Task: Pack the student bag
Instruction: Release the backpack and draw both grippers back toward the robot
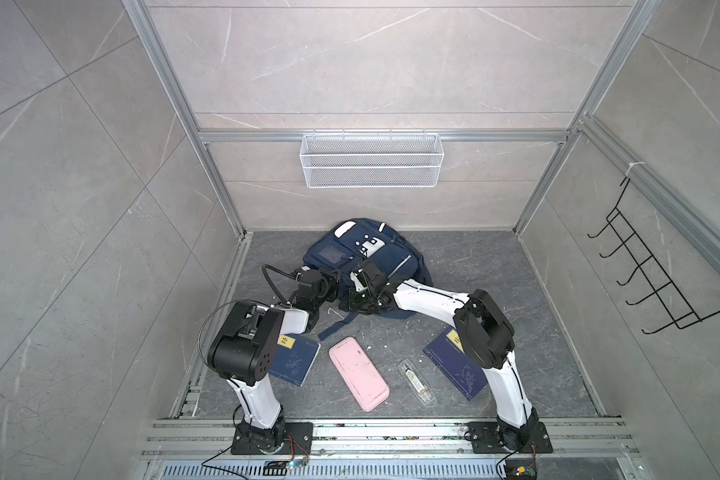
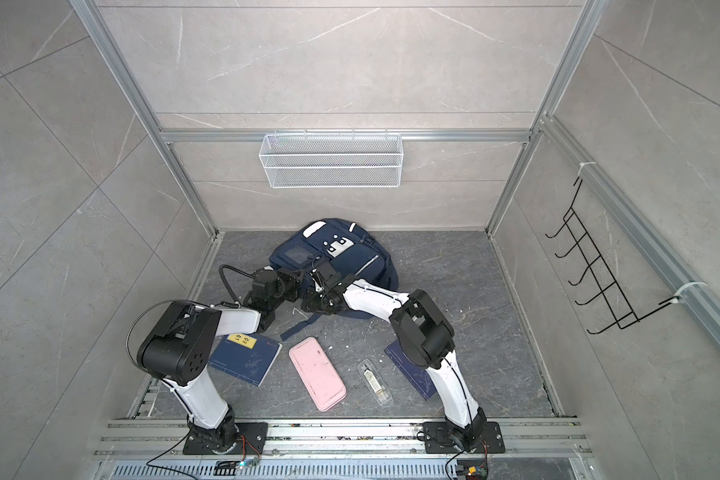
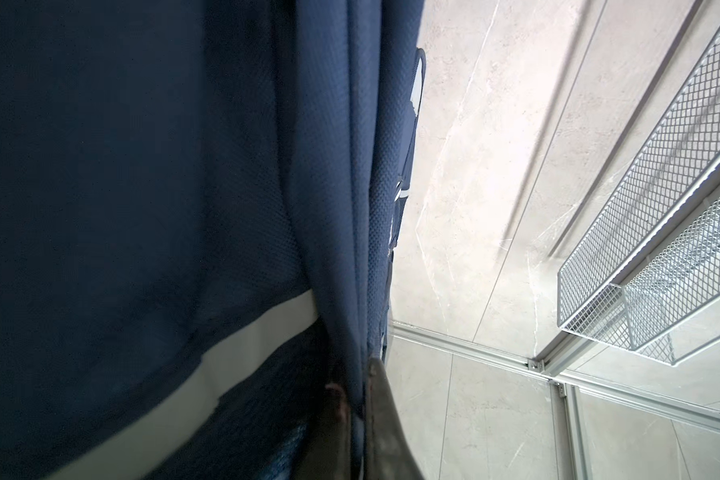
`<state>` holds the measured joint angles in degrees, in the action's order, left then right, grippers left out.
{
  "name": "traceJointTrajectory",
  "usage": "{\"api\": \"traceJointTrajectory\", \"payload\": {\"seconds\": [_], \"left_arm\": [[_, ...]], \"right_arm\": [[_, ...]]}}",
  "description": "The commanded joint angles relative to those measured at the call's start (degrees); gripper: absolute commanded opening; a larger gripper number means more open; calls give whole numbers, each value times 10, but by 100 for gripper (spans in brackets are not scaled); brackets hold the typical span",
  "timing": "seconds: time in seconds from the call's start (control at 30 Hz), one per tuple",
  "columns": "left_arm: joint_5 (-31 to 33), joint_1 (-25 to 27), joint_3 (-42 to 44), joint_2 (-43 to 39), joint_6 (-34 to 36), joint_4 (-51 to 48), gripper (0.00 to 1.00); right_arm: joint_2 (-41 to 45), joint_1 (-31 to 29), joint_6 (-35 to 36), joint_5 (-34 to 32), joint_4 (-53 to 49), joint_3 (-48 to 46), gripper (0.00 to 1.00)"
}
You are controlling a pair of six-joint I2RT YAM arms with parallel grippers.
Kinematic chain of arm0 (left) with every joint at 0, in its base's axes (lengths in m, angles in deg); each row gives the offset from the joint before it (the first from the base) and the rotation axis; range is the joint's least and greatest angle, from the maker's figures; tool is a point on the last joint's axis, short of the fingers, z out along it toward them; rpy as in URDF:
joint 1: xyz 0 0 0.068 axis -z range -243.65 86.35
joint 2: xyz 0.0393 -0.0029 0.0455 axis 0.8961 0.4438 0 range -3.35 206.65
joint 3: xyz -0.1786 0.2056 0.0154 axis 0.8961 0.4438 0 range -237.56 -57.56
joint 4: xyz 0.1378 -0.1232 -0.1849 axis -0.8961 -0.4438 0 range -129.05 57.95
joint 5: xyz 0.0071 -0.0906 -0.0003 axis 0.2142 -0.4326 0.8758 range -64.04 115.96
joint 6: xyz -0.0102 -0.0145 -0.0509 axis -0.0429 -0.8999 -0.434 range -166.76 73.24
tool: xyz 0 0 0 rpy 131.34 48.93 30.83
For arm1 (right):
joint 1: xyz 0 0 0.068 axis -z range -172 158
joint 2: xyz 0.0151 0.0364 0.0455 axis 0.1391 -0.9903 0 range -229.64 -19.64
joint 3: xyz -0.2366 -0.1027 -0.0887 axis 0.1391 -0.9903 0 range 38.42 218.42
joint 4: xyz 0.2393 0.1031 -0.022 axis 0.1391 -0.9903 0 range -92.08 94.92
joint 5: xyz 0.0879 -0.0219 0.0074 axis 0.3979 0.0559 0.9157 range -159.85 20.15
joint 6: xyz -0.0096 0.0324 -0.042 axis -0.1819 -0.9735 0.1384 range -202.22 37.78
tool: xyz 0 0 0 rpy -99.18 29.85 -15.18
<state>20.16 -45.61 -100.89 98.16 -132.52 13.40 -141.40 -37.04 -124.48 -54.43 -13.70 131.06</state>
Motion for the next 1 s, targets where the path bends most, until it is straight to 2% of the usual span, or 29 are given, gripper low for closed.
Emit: {"api": "traceJointTrajectory", "payload": {"seconds": [0.0,0.1,0.27,0.33,0.4,0.47,0.6,0.73,0.83,0.97], "left_arm": [[-24,-5,-25,-19,26,19,0],[-41,-6,-37,-29,54,-25,0],[-72,-4,-50,-50,131,-111,0],[-75,-4,-52,-62,164,-148,0],[-79,-3,-57,-73,195,-181,1],[-80,-3,-59,-86,222,-211,12],[-69,-2,-58,-122,267,-267,26],[-48,-1,-60,-172,313,-338,39],[-25,0,-56,-216,345,-396,45],[0,4,-45,-280,386,-471,45]], "right_arm": [[71,6,30,-34,-17,-47,49],[132,7,48,-64,-26,-111,49],[264,10,74,-157,-16,-238,50],[308,15,78,-167,-8,-276,51],[339,18,83,-171,-12,-299,56],[369,19,87,-184,-18,-321,68],[411,23,90,-192,-16,-352,92],[430,29,87,-179,-21,-365,94],[447,29,87,-181,-24,-377,95],[477,30,98,-196,-34,-391,94]]}}
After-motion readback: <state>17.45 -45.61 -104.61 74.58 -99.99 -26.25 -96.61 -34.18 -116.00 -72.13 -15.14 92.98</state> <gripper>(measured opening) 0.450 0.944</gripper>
